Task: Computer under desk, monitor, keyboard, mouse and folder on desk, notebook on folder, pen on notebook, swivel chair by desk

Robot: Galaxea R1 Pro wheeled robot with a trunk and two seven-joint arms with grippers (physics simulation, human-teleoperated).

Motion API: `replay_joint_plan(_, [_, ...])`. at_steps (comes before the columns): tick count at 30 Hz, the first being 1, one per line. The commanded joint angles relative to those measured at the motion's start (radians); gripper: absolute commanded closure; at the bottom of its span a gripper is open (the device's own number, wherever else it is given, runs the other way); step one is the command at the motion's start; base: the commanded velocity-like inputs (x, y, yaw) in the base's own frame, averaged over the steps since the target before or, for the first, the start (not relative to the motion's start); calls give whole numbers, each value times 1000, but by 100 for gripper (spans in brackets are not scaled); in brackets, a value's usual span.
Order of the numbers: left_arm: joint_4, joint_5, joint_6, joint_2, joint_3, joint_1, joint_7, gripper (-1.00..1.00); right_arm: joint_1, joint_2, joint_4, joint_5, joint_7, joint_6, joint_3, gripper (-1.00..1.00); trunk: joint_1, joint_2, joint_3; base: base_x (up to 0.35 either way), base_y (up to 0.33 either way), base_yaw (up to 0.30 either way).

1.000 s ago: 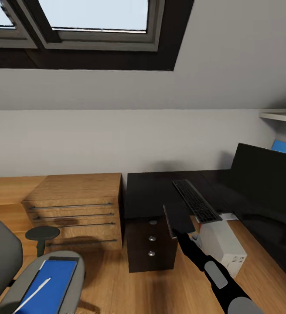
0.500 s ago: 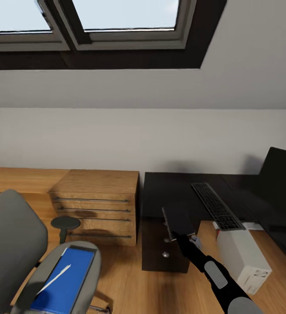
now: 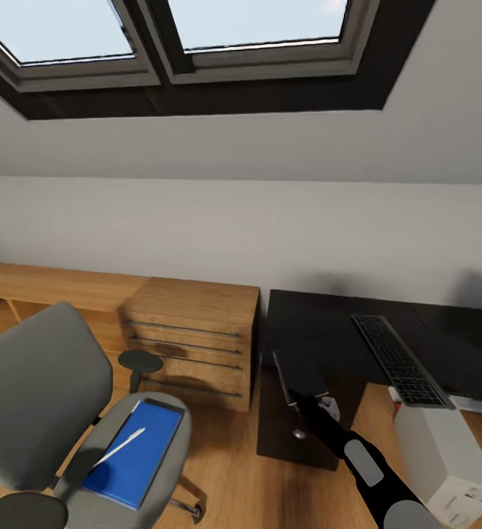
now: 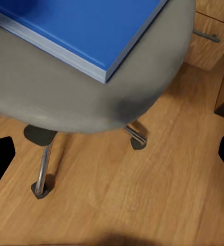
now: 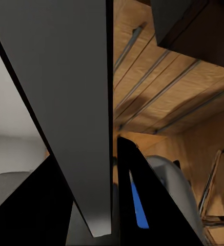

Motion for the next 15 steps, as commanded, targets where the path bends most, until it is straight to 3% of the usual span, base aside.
replay_joint_plan(1, [1, 11, -1, 0, -6, -1, -5, -100, 0, 0, 0, -9, 2, 9, -4, 100, 0, -1, -2, 0, -38, 278])
replay_joint_plan(6, [1, 11, 1, 0, -6, -1, -5, -100, 0, 0, 0, -9, 3, 8, -4, 100, 0, -1, -4, 0, -31, 254])
replay_joint_plan(15, [1, 11, 3, 1, -6, -1, -5, -100, 0, -2, 1, -9, 6, 7, -6, 100, 0, -1, -5, 0, -212, 62])
